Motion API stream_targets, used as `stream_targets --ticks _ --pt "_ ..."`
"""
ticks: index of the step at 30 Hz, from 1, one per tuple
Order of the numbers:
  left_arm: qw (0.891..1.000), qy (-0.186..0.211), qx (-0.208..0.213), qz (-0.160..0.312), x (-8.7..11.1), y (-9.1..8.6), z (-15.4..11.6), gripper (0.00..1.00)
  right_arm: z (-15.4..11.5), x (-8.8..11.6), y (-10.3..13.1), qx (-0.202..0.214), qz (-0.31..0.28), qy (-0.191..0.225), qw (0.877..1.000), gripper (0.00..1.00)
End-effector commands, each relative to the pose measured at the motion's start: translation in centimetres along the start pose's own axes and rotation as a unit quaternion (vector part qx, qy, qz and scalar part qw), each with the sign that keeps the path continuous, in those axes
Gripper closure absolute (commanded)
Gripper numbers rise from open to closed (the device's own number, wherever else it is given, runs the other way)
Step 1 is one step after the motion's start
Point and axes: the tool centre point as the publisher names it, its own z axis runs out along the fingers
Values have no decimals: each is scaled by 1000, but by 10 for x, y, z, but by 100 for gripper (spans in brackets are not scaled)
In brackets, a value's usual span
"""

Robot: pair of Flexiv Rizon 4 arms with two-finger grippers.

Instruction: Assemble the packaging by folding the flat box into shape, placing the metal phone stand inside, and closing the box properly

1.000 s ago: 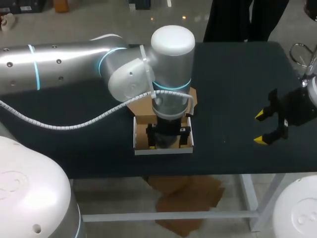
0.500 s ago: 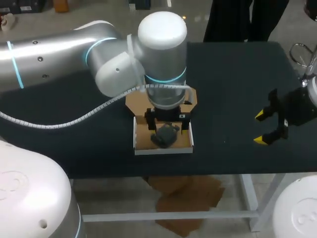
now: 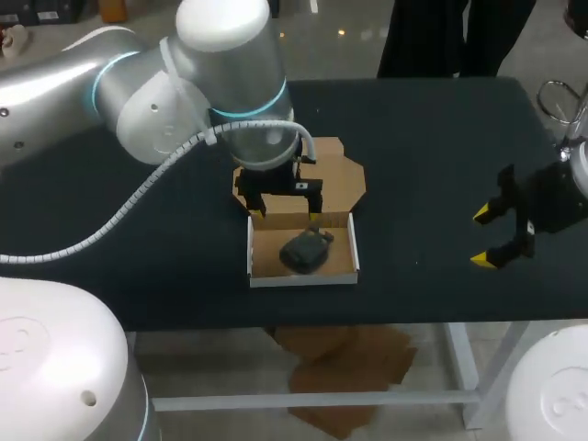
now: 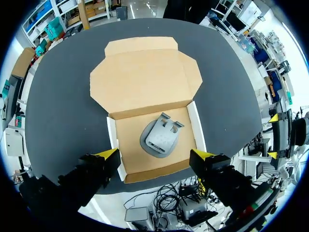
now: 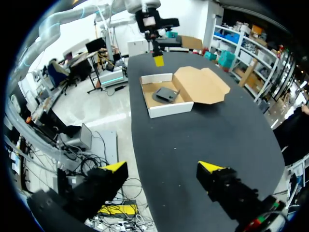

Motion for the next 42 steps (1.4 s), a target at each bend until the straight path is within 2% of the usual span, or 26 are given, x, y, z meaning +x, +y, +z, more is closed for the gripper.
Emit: stream_targets --ticks 1,12,20,35,42 --pt "998 54 0 14 -21 -6 -10 0 -1 0 -1 -2 0 0 1000 0" --pt "993 104 15 52 -65 -40 -14 0 -1 0 -1 -2 0 0 1000 0" --pt "984 150 22 88 -98 -69 -13 0 -1 0 -1 -2 0 0 1000 0" --pt "968 213 33 131 -142 -107 3 0 -1 0 -1 -2 0 0 1000 0" --pt "960 234 29 154 -154 -120 14 0 -1 0 -1 -2 0 0 1000 0"
